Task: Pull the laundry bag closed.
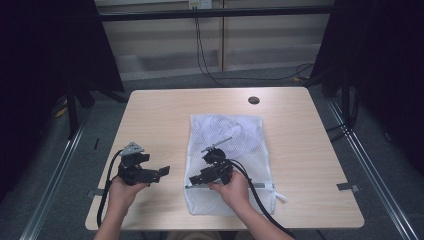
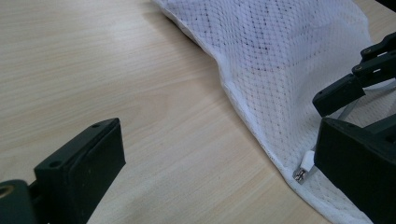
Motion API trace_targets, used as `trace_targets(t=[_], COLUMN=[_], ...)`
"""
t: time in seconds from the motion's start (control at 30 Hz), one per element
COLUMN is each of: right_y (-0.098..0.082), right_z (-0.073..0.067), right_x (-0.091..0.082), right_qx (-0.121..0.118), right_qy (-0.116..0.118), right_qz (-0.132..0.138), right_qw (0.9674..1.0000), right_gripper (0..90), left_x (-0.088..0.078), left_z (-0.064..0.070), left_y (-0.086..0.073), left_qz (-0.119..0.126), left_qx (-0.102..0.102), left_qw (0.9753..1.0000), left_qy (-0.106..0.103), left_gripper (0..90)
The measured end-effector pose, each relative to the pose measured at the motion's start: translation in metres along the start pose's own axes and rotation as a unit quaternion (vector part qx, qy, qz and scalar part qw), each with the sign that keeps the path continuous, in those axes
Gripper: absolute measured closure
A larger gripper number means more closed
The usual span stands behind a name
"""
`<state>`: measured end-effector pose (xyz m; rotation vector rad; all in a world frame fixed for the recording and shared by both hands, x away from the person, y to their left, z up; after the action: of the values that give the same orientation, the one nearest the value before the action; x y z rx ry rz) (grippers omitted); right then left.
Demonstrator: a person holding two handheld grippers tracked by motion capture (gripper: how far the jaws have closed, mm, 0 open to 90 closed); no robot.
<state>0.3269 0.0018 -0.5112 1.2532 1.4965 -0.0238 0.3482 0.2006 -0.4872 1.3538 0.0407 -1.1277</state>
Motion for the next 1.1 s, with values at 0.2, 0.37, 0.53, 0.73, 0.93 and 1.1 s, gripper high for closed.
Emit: trace_targets(t=[0.2,0.37,0.53,0.73,0.93,1.1], right_y=[-0.001,-0.003,-0.003,-0.004,-0.004,-0.004], right_z=[0.0,-0.002,-0.003,-0.003,-0.003,-0.004], right_x=[0.004,0.008,0.012,0.015,0.017,0.02], right_qx=[0.003,0.006,0.007,0.016,0.021,0.024], right_qy=[0.008,0.018,0.021,0.027,0.034,0.044], right_qz=[-0.012,-0.024,-0.027,-0.027,-0.03,-0.032], right_qw=[0.9999,0.9995,0.9994,0.9991,0.9987,0.9982], right_gripper=[44.6,48.7,52.5,64.4,68.4,69.9], left_x=[-0.001,-0.002,-0.002,-0.001,-0.001,-0.002], left_z=[0.0,0.0,0.0,0.0,-0.001,-0.001], left_y=[0.001,0.001,0.001,0.001,0.001,0.002], left_qz=[0.003,0.005,0.005,0.004,0.007,0.009], left_qx=[-0.003,-0.003,-0.004,-0.004,-0.005,-0.004], left_qw=[1.0,1.0,1.0,1.0,1.0,1.0], left_qy=[-0.003,-0.006,-0.005,-0.005,-0.003,0.0], left_gripper=[1.6,1.6,1.6,1.7,1.5,1.5])
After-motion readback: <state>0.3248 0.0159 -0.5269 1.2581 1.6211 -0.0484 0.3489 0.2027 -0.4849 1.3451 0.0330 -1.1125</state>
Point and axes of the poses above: each handheld gripper's, and its own axes: x roughly forward along the jaws, y roughly out of its top, z roughly to its right, the point moved 6 cm from there along x, roughly forward along the jaws, and after that the axes turned 7 degrees about -x, right-handed, at the moved point
